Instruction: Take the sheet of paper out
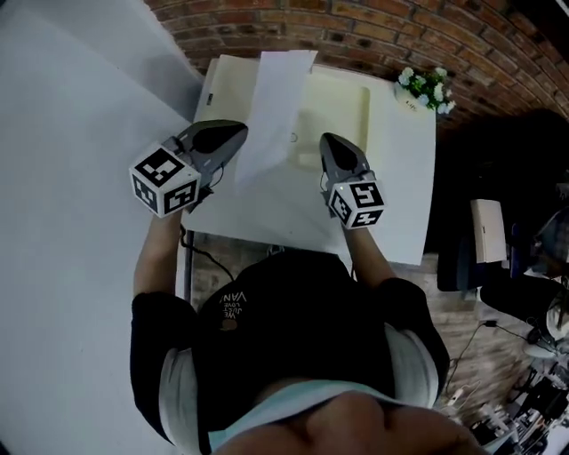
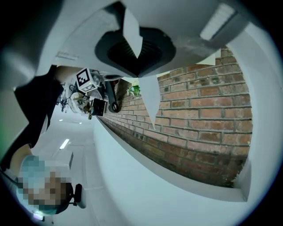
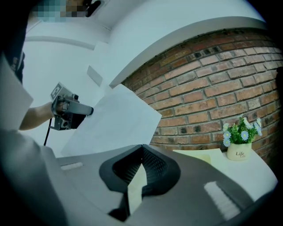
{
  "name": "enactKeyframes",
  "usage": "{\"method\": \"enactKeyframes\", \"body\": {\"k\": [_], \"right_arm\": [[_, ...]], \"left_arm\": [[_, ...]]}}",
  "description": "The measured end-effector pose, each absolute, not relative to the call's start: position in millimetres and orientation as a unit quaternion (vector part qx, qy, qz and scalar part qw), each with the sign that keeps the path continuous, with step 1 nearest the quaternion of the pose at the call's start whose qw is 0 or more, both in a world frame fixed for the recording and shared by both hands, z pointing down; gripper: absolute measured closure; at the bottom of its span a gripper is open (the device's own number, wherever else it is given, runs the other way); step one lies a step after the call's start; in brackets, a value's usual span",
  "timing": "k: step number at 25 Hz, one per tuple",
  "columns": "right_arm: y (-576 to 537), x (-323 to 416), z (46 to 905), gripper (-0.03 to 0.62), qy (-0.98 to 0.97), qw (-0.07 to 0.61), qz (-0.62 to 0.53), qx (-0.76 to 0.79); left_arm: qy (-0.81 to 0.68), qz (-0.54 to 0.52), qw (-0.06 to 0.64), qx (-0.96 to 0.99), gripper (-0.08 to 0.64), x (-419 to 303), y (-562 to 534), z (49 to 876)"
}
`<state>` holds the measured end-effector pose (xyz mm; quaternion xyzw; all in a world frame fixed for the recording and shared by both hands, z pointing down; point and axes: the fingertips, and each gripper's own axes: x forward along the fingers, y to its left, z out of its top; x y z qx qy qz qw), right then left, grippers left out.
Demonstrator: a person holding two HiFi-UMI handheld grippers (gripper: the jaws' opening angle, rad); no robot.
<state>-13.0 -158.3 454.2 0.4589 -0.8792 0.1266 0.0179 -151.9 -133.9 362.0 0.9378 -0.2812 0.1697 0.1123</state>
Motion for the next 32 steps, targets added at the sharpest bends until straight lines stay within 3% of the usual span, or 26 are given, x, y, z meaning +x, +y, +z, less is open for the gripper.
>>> {"method": "enactKeyframes", "body": {"k": [10,13,20,27,32], "right_arm": [[-166,-43,449,0.589,-0.906,-0.021,0.132,0.402],[-171,-45,445,0.493,-0.909,-0.042,0.138,0.390],[-180,-39,424,0.457,-0.909,-0.119,0.166,0.363],[-185,-45,410,0.459,-0.916,-0.167,0.188,0.311],[-190,-49,410,0.559,-0.920,-0.162,0.191,0.300]], "left_arm": [[-0.256,0.140,0.073,0.954,0.558,-151,-115,322],[-0.249,0.129,0.057,0.958,0.558,-151,-112,311],[-0.240,0.085,0.026,0.967,0.558,-162,-110,289],[-0.223,0.047,0.008,0.974,0.558,-171,-113,274],[-0.236,0.034,0.014,0.971,0.558,-174,-123,272]]}}
